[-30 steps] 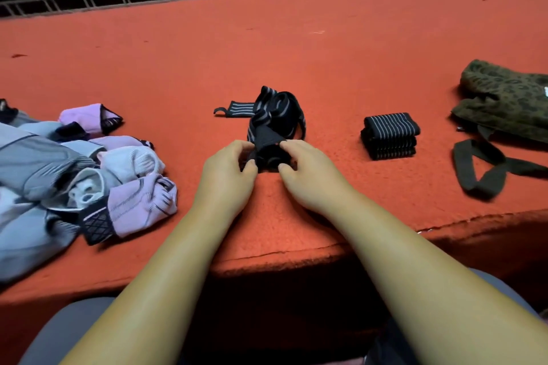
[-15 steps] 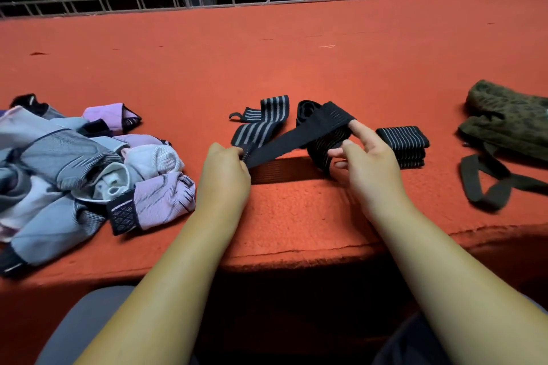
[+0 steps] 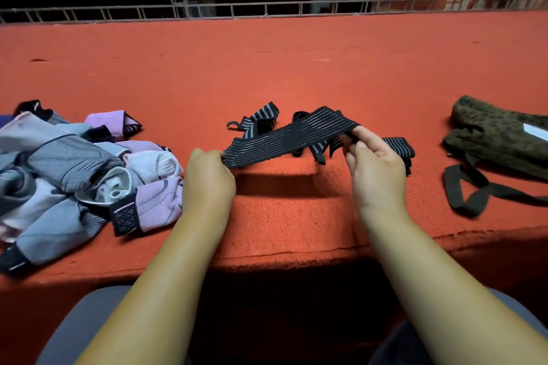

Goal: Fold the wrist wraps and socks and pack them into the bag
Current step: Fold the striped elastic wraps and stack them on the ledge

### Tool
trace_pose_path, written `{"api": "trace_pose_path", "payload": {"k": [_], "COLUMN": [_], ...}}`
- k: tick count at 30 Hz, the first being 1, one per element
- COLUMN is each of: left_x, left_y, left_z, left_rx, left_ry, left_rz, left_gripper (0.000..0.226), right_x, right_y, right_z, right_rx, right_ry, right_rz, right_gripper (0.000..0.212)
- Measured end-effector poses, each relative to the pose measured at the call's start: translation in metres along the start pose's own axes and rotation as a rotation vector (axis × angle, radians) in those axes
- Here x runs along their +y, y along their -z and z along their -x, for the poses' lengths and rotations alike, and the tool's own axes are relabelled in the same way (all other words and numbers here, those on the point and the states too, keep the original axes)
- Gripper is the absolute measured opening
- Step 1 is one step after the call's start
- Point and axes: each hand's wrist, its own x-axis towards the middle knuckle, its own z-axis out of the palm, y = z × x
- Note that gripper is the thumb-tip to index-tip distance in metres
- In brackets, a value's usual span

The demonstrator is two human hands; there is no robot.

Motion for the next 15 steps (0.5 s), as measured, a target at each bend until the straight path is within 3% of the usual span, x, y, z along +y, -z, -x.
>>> {"api": "trace_pose_path", "payload": {"k": [3,6,9,11,13,15], "left_x": [0.001,0.003,0.007,0.012,0.017,0.019], "left_y": [0.002,0.004,0.010,0.015,0.018,0.017], "left_z": [-0.002,-0.001,0.001,0.005,0.009,0.012], "left_rx": [-0.043,-0.106,-0.131,-0.164,-0.208,-0.269], "left_ry": [0.005,0.054,0.057,0.007,0.015,0.062], "left_rz": [0.071,0.226,0.395,0.394,0.487,0.587], "left_gripper": [0.048,0.045,0.038,0.040,0.043,0.046], "right_x": [0.001,0.004,0.012,0.012,0.017,0.026], "right_y": [0.002,0.011,0.011,0.002,-0.007,-0.018], "right_z": [-0.004,-0.011,-0.008,-0.001,0.003,0.009], "right_rx": [-0.006,-0.079,-0.061,-0.072,-0.231,-0.426], "right_ry": [-0.055,0.030,0.230,0.412,0.537,0.503], "right_rz": [-0.005,0.562,1.074,1.128,1.061,1.041], "right_gripper": [0.036,0.019,0.050,0.040,0.019,0.034]}}
